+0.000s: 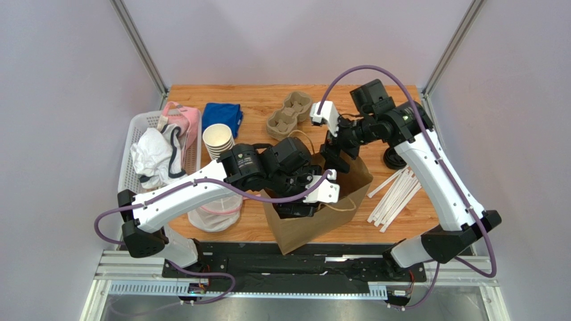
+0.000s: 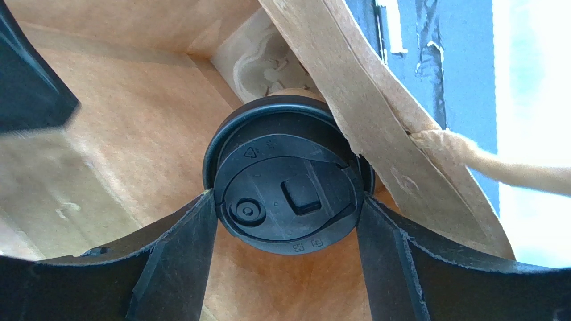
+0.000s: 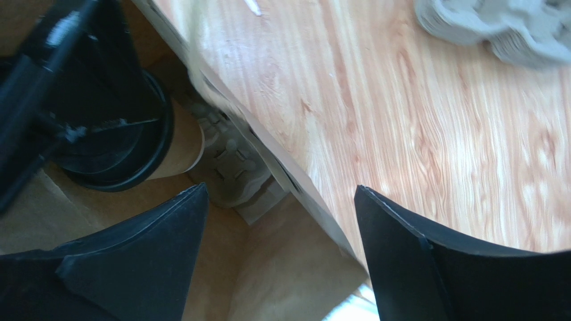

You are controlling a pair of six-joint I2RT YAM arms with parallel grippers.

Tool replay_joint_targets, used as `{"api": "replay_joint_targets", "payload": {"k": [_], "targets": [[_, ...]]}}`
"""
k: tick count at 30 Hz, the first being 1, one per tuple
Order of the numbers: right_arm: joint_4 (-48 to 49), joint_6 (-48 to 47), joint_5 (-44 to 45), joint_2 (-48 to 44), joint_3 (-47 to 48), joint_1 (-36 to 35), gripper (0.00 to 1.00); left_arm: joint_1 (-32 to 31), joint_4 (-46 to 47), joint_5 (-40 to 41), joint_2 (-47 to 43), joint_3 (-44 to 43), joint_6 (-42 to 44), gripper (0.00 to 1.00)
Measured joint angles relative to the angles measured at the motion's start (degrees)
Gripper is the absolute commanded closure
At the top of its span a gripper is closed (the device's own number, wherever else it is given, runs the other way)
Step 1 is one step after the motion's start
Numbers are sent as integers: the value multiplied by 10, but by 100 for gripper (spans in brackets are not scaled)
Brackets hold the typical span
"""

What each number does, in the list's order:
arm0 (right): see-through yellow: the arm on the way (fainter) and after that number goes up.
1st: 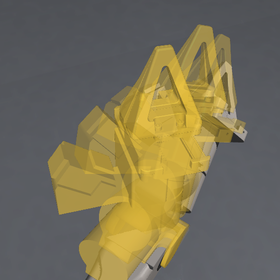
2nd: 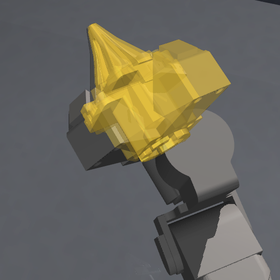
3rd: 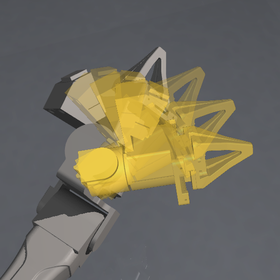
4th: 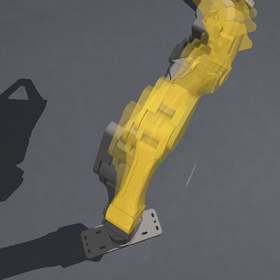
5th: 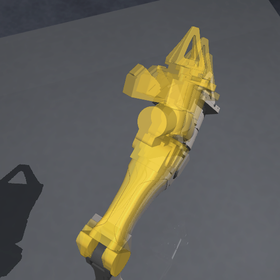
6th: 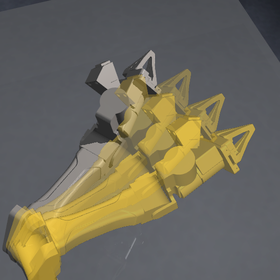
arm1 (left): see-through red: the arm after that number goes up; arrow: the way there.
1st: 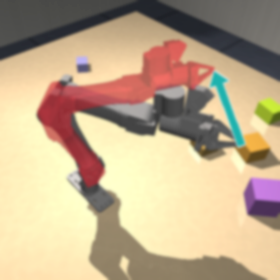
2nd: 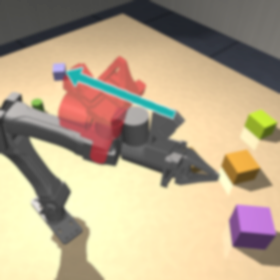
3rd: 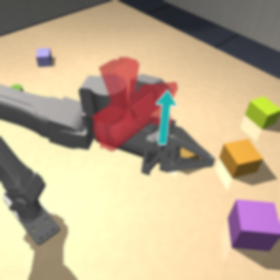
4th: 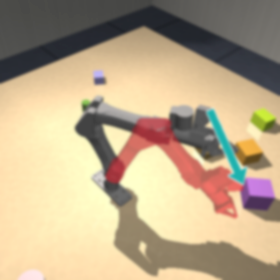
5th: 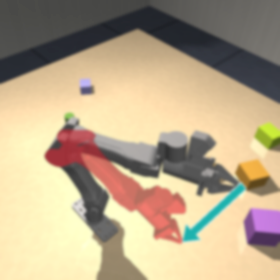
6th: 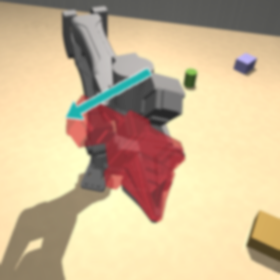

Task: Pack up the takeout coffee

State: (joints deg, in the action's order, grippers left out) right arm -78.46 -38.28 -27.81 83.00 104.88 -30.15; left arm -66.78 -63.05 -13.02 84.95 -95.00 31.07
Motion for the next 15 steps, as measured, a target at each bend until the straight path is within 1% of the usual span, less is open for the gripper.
{"api": "replay_joint_targets", "payload": {"k": [1, 3, 4, 5, 6, 9, 15], "targets": [[0, -8, -3, 5, 0, -8, 26, 0, -1, 0, 0, 1, 0, 100], [0, -23, -8, 14, 0, -21, 37, 4, -2, 0, 0, 1, 0, 100], [0, -28, -10, 18, 0, -27, 51, 8, -2, 0, 0, 1, -1, 100], [0, -33, -12, 20, 0, -30, 59, 10, -2, 0, 0, 1, -1, 100], [0, -36, -13, 22, -1, -34, 77, 15, -2, 0, 0, 1, -2, 100], [-1, -39, -17, 23, -1, -36, 100, 29, -2, 5, 0, 1, -5, 100], [9, 2, -4, 22, 4, -38, 100, 43, 23, 48, -9, 26, -14, 100]]}}
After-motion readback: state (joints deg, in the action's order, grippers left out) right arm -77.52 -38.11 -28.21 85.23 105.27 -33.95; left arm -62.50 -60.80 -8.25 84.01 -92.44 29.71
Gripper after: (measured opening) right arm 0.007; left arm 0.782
